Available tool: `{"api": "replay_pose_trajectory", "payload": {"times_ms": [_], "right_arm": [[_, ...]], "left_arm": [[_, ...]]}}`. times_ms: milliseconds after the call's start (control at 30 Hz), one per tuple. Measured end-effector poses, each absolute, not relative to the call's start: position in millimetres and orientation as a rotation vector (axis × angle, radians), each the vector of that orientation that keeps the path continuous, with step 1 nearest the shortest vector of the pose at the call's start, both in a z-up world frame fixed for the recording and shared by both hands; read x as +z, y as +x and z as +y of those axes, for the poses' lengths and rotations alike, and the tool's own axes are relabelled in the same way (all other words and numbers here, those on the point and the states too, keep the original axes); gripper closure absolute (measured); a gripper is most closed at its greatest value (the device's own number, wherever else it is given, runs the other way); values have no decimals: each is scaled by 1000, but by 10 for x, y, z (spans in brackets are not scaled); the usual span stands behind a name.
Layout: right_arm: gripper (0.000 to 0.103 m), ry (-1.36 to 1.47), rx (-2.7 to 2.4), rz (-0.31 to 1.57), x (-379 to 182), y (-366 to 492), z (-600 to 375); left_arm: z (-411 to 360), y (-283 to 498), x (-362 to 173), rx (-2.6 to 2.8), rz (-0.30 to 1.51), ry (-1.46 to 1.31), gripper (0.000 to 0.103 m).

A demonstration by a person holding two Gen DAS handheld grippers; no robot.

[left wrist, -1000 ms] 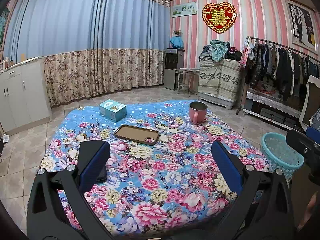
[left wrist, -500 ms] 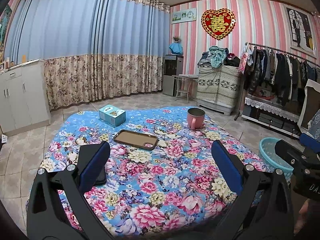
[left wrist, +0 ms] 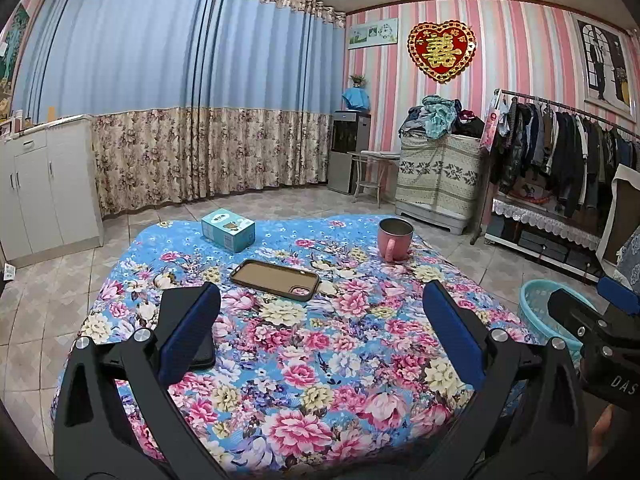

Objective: Collect trash

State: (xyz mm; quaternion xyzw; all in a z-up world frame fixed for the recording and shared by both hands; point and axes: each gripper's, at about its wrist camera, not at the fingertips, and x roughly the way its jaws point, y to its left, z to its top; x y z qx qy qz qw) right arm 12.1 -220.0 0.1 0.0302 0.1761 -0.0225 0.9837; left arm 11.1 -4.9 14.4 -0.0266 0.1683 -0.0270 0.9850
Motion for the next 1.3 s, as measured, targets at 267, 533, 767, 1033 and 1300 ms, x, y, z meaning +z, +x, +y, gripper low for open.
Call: {"api": "replay_pose_trajectory", "payload": {"times_ms": [267,533,767,1033,1300], "right_arm": [[5,61,-47,352,12,128,-2208],[5,64,-48,349,19,128,-2212],[5,63,-52,341,34,136,-2227],[5,62,-53,335,60,138,-2213],[5,61,-52,336,59,139,-2212]], "left_arm": [[-35,118,153,-57,334,-50,5],[-47,125,176,-52,326,-41,5],[-56,117,229,-49,312,-38,5],[-48,111,232,-48,311,-38,5],[-41,108,232,-47,309,-37,5]]}}
